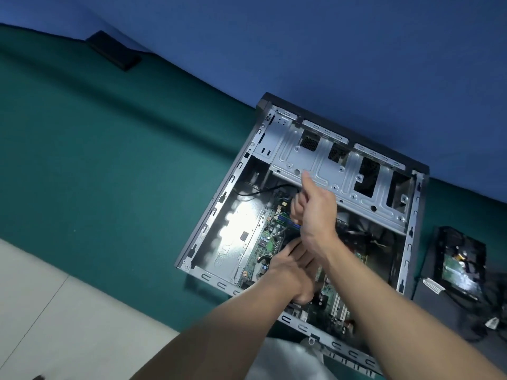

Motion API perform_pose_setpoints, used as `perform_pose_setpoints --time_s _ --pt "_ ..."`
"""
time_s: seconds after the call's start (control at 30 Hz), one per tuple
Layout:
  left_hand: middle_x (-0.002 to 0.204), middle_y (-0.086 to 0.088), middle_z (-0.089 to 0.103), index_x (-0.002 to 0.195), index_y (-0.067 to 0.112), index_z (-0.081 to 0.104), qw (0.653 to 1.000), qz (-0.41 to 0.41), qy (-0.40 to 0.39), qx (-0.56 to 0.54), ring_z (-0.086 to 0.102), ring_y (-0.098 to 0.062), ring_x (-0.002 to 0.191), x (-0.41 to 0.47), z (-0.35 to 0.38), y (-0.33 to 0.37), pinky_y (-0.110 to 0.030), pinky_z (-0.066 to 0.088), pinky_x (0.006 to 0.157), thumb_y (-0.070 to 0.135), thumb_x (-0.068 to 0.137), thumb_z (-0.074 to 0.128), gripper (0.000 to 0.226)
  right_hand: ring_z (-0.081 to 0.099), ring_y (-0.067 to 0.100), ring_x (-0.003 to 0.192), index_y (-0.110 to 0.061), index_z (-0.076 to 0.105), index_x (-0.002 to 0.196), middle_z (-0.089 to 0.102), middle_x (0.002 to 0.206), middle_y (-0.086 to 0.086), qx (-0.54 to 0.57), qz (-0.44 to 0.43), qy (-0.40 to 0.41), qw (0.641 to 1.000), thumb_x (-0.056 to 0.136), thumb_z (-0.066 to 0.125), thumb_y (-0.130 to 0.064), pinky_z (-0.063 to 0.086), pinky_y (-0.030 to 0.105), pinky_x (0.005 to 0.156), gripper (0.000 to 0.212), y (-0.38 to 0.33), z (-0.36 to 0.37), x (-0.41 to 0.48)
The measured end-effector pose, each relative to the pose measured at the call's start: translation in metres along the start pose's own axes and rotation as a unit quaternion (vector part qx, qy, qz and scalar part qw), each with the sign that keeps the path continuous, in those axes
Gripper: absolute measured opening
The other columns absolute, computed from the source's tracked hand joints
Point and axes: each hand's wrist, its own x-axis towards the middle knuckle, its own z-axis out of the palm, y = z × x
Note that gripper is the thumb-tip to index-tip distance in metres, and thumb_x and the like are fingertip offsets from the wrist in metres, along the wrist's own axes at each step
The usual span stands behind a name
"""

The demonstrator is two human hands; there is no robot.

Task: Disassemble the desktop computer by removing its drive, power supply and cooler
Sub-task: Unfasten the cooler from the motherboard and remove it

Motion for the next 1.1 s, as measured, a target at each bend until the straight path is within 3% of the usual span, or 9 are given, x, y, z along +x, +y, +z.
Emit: perform_pose_setpoints --time_s 0.1,0.17,0.3,0.37,0.43,0.57,0.83,0.97,1.1 --pt "0.162 -0.005 -0.016 0.155 0.010 -0.005 0.996 0.010 -0.083 0.015 -0.026 -0.023 0.145 0.001 -0.013 0.002 -0.038 -0.031 0.098 0.047 0.104 0.018 0.067 0.022 0.018 0.043 -0.023 0.039 0.042 0.028 0.042 -0.004 -0.063 0.048 -0.205 0.976 0.096 0.043 -0.050 0.025 0.029 0.049 0.060 -0.008 -0.012 0.015" --pt "0.162 -0.004 -0.015 0.154 0.008 -0.005 0.996 0.004 -0.093 0.006 -0.026 -0.021 0.145 -0.001 -0.019 0.000 -0.037 -0.031 0.097 0.049 0.104 0.014 0.067 0.026 0.019 0.045 -0.022 0.042 0.044 0.031 0.043 -0.003 -0.088 0.072 -0.250 0.962 0.098 0.038 -0.050 0.030 0.030 0.054 0.061 -0.012 -0.013 0.021" --pt "0.162 -0.004 -0.016 0.155 0.011 -0.008 0.994 -0.002 -0.104 0.016 -0.025 -0.022 0.146 0.000 -0.016 0.002 -0.040 -0.027 0.110 0.049 0.104 0.016 0.067 0.049 0.014 0.049 -0.020 0.055 0.059 0.052 0.048 -0.004 -0.200 -0.007 -0.063 0.978 0.100 0.031 -0.051 0.043 0.031 0.062 0.057 -0.005 -0.006 0.012" --pt "0.164 -0.004 -0.004 0.156 0.013 0.003 0.993 0.002 -0.111 0.031 -0.014 -0.024 0.149 0.003 -0.013 0.002 -0.044 -0.017 0.118 0.047 0.104 0.020 0.065 0.042 0.014 0.043 -0.017 0.050 0.057 0.044 0.044 -0.005 -0.106 -0.041 0.055 0.992 0.101 0.037 -0.046 0.040 0.028 0.053 0.054 0.002 -0.002 0.004" --pt "0.164 -0.005 0.001 0.156 0.014 0.006 0.993 0.009 -0.107 0.044 -0.008 -0.025 0.150 0.004 -0.009 0.003 -0.047 -0.010 0.120 0.041 0.104 0.022 0.061 0.029 0.016 0.040 -0.020 0.042 0.048 0.033 0.041 -0.006 0.038 -0.053 0.061 0.996 0.098 0.043 -0.045 0.034 0.024 0.049 0.056 0.004 0.001 -0.003" --pt "0.164 -0.007 0.003 0.156 0.015 0.009 0.992 0.018 -0.106 0.062 -0.006 -0.026 0.150 0.006 -0.007 0.003 -0.049 -0.007 0.120 0.037 0.104 0.020 0.057 0.024 0.016 0.041 -0.024 0.039 0.044 0.031 0.042 -0.007 0.113 -0.066 -0.042 0.991 0.094 0.037 -0.049 0.028 0.023 0.047 0.056 0.008 -0.001 -0.003" --pt "0.159 -0.001 -0.027 0.151 0.012 -0.021 0.999 -0.012 -0.049 -0.021 -0.031 -0.018 0.143 0.006 -0.004 0.004 -0.037 -0.023 0.114 0.050 0.103 0.015 0.071 0.020 0.014 0.040 -0.010 0.026 0.045 0.017 0.043 0.007 -0.049 0.041 -0.354 0.933 0.094 0.042 -0.045 0.017 0.028 0.048 0.062 -0.008 -0.005 0.024" --pt "0.164 -0.004 0.004 0.155 0.011 0.010 0.997 -0.015 -0.061 -0.035 -0.002 -0.021 0.150 0.004 -0.001 0.003 -0.037 -0.006 0.120 0.046 0.105 0.021 0.062 0.045 0.016 0.046 -0.016 0.052 0.054 0.045 0.048 0.002 -0.245 -0.033 -0.174 0.953 0.100 0.030 -0.051 0.039 0.028 0.060 0.062 -0.007 0.009 0.011" --pt "0.158 -0.006 0.026 0.148 0.004 0.027 0.987 -0.004 0.017 -0.162 0.021 -0.015 0.146 0.000 0.004 0.002 -0.016 0.004 0.119 0.013 0.100 0.045 0.052 0.031 0.013 0.043 -0.026 0.042 0.046 0.036 0.045 -0.008 -0.068 -0.042 0.104 0.991 0.098 0.045 -0.045 0.030 0.028 0.047 0.055 0.000 0.019 -0.004"
